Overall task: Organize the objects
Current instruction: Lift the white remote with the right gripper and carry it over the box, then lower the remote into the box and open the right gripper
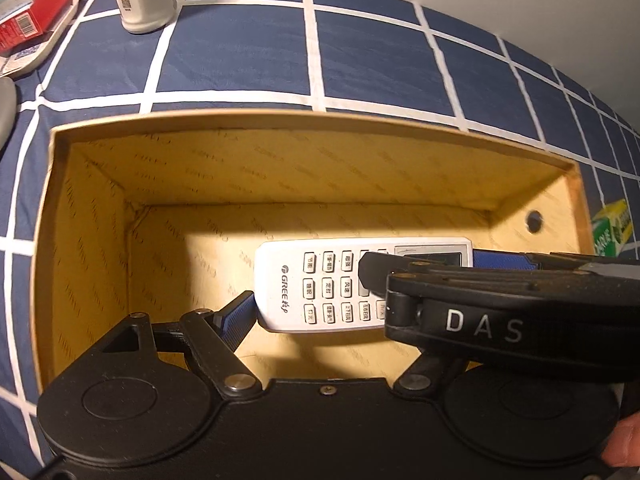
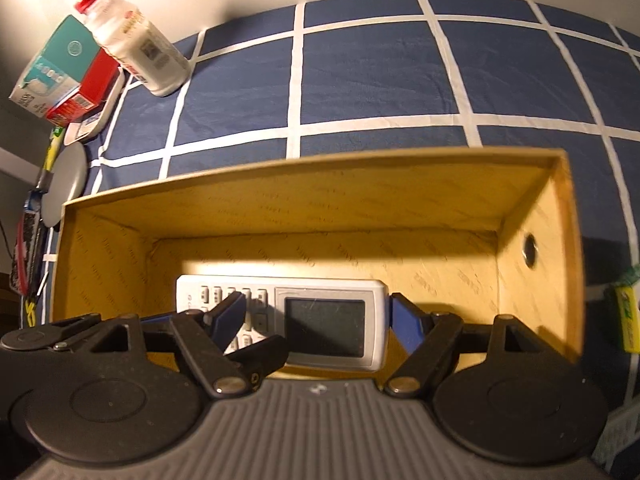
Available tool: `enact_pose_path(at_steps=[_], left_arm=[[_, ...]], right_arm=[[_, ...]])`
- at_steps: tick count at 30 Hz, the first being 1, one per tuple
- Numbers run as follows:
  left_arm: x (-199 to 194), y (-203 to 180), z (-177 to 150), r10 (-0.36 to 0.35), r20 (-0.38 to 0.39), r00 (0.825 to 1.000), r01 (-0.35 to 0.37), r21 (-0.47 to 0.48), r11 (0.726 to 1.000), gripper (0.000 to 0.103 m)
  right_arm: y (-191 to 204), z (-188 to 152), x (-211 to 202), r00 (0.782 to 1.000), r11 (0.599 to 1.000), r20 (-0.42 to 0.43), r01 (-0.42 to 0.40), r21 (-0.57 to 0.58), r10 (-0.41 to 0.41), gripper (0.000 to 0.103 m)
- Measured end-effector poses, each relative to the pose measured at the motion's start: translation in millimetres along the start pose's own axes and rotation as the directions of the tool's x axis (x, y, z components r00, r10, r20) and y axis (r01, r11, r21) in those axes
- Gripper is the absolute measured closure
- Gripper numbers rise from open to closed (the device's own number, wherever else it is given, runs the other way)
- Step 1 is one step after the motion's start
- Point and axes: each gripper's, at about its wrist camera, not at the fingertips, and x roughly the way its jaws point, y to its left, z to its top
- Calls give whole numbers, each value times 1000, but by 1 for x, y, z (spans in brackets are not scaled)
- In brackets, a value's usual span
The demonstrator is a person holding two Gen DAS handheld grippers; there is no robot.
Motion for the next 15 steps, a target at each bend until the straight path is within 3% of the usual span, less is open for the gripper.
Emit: enact_pose_path(at_steps=[15], left_arm=[[30, 12, 23, -18, -9, 1000, 18, -13, 1000, 27]], right_arm=[[-4, 22, 31, 1000, 1000, -7, 19, 10, -19, 26]])
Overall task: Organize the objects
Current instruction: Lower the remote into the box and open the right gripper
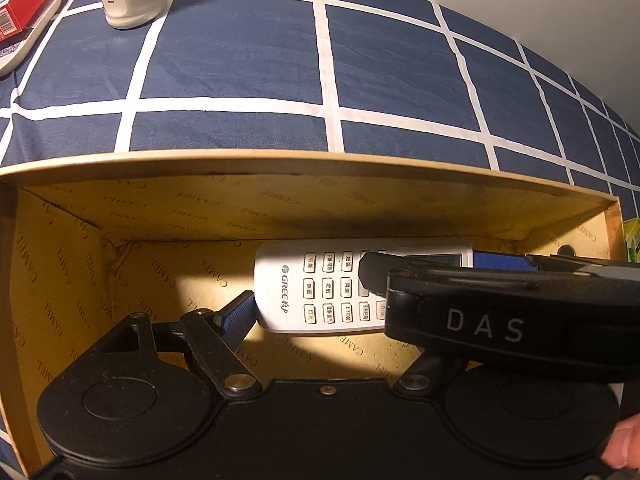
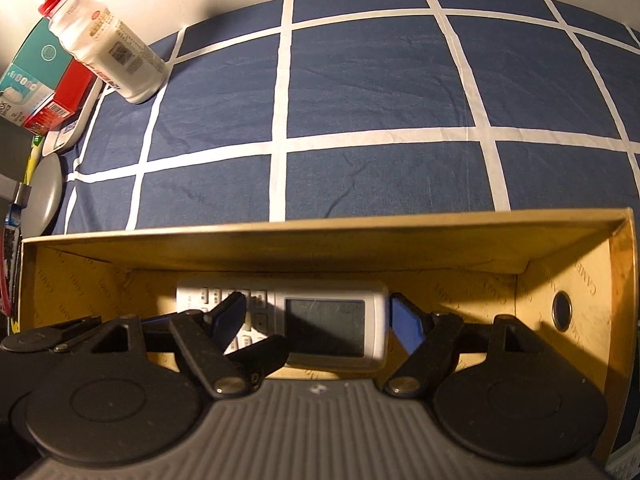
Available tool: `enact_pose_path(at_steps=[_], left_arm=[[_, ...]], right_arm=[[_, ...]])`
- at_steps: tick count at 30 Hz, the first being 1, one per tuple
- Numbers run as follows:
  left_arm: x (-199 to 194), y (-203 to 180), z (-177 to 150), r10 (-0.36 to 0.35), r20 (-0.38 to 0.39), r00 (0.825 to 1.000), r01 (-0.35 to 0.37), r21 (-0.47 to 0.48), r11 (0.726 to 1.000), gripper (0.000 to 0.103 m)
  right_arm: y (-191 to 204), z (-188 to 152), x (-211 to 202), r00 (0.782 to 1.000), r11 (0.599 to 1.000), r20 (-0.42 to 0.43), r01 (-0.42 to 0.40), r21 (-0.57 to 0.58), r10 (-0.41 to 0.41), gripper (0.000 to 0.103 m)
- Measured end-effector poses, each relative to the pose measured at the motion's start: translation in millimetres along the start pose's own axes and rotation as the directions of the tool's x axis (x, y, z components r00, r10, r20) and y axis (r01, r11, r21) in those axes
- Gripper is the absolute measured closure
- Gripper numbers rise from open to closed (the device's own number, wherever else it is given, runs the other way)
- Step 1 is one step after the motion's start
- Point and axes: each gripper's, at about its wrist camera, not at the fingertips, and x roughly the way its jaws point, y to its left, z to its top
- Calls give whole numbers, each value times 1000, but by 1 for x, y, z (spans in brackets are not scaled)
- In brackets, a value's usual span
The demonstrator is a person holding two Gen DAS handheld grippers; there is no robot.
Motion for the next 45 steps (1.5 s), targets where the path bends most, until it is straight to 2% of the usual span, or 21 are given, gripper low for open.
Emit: enact_pose_path(at_steps=[20, 33, 45], left_arm=[[9, 4, 5, -11, -12, 1000, 11, -15, 1000, 23], [-12, 1, -3, 21, -2, 1000, -21, -27, 999, 21], [-59, -12, -25, 45, 52, 998, -44, -22, 999, 16]], right_arm=[[-5, 7, 9, 1000, 1000, -14, -9, 13, 9, 26], [-3, 4, -7, 1000, 999, 4, -28, 21, 28, 24], [3, -14, -59, 996, 1000, 84, -26, 2, 26, 9]])
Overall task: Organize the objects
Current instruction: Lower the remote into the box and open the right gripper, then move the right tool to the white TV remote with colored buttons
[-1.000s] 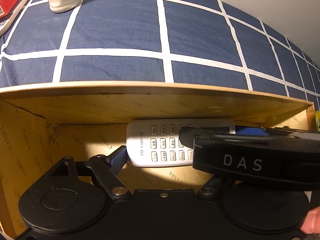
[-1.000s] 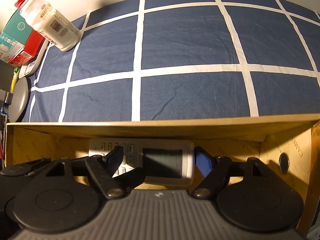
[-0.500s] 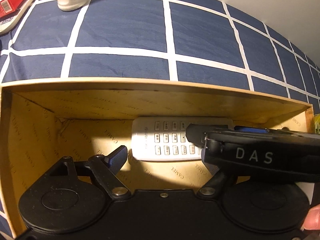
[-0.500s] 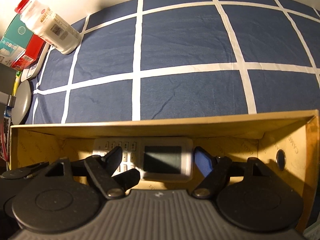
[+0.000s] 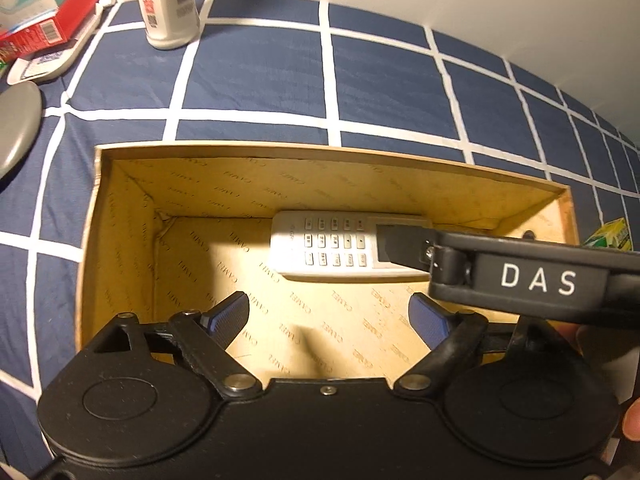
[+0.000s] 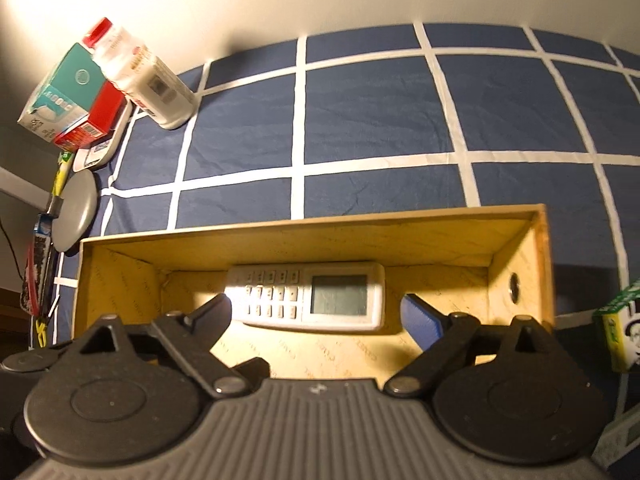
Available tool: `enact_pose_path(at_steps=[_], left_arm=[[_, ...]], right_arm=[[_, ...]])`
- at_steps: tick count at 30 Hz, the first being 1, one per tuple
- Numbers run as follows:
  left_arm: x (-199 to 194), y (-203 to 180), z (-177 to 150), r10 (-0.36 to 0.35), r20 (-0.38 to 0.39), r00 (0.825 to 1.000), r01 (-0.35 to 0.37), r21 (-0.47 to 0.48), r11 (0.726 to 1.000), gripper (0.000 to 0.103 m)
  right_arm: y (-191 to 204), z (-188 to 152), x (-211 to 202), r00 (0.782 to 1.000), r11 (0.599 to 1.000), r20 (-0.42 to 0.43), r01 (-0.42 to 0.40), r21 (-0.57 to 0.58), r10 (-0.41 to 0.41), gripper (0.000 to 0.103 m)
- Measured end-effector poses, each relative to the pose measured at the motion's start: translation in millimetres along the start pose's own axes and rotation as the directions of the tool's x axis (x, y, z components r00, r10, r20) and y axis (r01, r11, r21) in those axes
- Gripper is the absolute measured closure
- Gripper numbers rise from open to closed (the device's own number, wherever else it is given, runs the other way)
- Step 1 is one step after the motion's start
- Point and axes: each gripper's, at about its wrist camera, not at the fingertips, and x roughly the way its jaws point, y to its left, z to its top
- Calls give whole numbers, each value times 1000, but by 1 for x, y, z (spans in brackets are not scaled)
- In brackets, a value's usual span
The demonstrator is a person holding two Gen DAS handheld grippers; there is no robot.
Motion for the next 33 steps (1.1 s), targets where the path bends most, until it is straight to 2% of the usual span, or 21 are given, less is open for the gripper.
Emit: enact_pose_path(at_steps=[5, 10, 16, 22, 29, 33], left_arm=[[-25, -9, -12, 13, 34, 999, -14, 21, 1000, 8], [-46, -18, -30, 23, 54, 998, -25, 42, 999, 5], [-67, -32, -53, 24, 68, 997, -30, 86, 996, 1], [-79, -55, -73, 13, 75, 997, -24, 150, 988, 0], [-86, -90, -95, -11, 77, 997, -8, 242, 970, 0], [-85, -115, -106, -36, 70, 997, 12, 311, 950, 0]], right_arm=[[-2, -11, -26, 1000, 1000, 23, -9, 15, 9, 5], [0, -26, -56, 998, 1000, 63, -17, 19, 15, 0], [-6, -49, -90, 994, 999, 110, -14, 40, 9, 0], [-22, -75, -120, 988, 997, 156, 1, 80, -13, 0], [-51, -108, -151, 976, 988, 206, 32, 153, -64, 0], [-74, -128, -168, 968, 975, 231, 52, 215, -102, 0]])
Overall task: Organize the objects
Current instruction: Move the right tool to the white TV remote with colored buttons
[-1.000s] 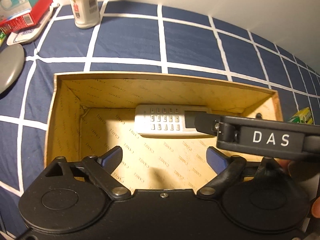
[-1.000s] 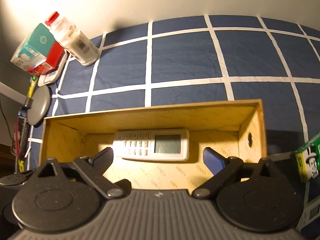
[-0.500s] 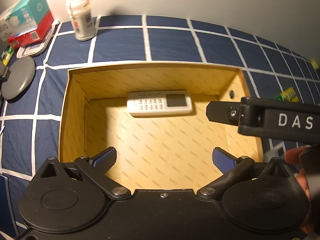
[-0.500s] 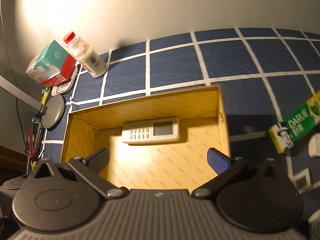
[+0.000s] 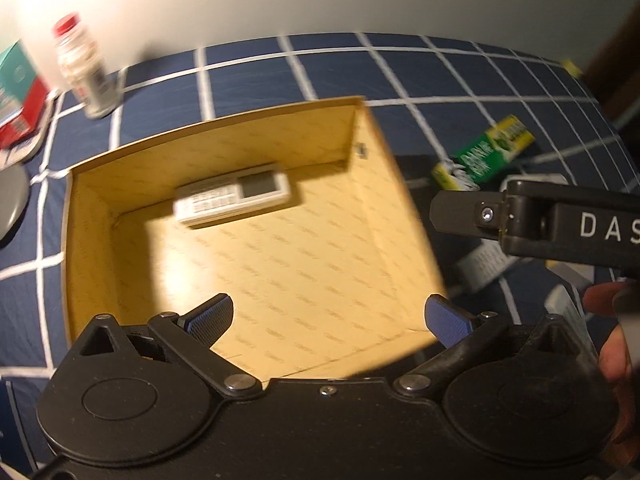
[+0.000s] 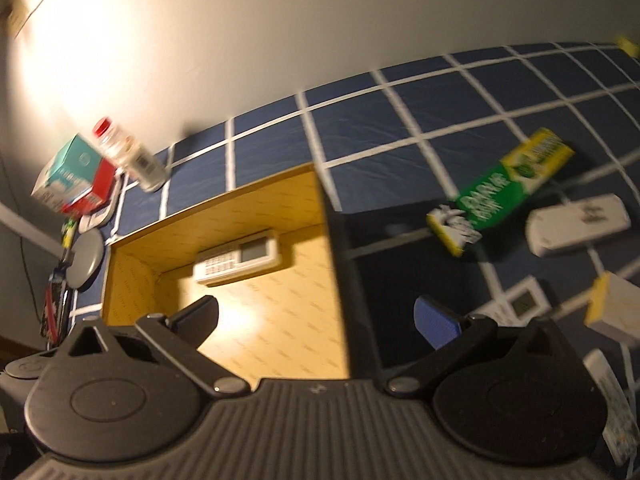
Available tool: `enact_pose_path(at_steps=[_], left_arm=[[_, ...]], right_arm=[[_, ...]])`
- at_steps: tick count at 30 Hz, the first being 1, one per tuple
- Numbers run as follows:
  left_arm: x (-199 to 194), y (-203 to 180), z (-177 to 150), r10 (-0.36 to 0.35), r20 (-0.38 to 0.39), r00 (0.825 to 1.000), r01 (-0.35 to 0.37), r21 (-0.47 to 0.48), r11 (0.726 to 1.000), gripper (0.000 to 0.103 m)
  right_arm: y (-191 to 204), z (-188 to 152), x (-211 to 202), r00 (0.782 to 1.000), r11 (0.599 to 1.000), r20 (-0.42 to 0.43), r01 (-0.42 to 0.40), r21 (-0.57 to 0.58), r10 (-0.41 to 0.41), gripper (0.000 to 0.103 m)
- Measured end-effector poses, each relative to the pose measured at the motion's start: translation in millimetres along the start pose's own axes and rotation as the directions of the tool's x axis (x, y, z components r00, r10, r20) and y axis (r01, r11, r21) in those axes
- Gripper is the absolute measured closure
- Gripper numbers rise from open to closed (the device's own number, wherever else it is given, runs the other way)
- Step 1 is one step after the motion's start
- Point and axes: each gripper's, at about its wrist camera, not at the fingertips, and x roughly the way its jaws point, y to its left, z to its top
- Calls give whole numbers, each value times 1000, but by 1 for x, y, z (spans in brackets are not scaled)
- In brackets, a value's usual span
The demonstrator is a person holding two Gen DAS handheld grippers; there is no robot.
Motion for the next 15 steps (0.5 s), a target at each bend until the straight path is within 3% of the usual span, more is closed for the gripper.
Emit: enact_pose_path(at_steps=[7, 15], left_arm=[[14, -55, -3, -51, -26, 998, 54, 133, 990, 0], [35, -130, -5, -111, -80, 991, 130, 295, 947, 0]], right_arm=[[-60, -19, -25, 996, 988, 39, 76, 131, -82, 0], [-131, -43, -47, 985, 946, 46, 148, 289, -168, 0]])
